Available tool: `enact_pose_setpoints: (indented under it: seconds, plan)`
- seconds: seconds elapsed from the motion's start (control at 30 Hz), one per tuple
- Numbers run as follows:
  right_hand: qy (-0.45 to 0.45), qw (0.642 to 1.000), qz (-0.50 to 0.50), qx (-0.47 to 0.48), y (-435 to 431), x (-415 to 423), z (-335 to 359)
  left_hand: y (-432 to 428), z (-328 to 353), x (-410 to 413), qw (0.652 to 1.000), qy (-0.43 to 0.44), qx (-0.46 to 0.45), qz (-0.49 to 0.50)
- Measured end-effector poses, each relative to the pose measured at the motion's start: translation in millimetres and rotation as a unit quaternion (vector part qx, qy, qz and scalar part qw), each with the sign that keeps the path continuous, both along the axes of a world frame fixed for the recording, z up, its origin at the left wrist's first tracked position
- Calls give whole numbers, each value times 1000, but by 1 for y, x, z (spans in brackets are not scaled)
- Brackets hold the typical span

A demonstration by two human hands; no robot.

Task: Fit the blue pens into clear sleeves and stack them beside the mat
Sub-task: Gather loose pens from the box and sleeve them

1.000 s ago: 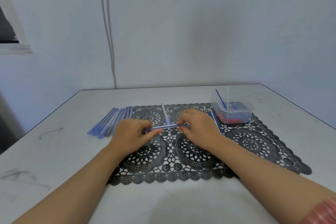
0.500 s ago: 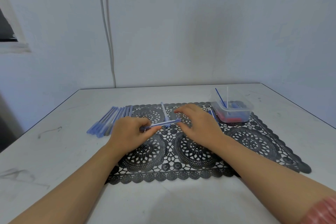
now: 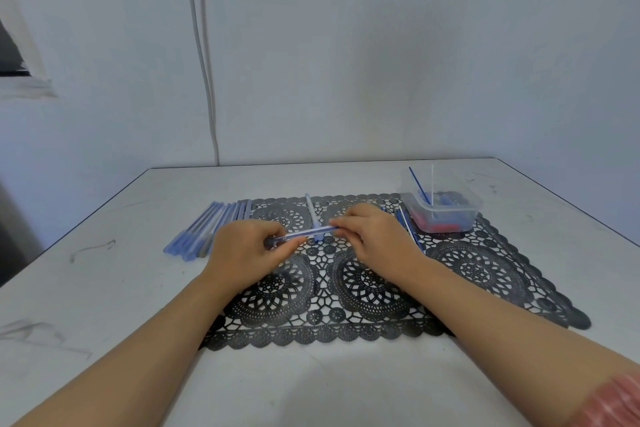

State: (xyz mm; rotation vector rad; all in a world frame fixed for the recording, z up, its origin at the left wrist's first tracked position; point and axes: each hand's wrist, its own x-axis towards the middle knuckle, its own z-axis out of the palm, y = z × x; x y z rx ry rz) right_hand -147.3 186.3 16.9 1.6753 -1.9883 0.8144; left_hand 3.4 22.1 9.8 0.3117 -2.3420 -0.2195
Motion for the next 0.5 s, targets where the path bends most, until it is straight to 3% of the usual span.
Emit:
enact_pose_setpoints:
  seconds: [0.27, 0.5]
  plan:
    - [55, 998, -12, -16, 0, 7, 4, -2, 1, -2, 998, 50, -30, 26]
    - [142, 988, -52, 24, -1, 12, 6, -11, -4, -6, 998, 56, -34, 7]
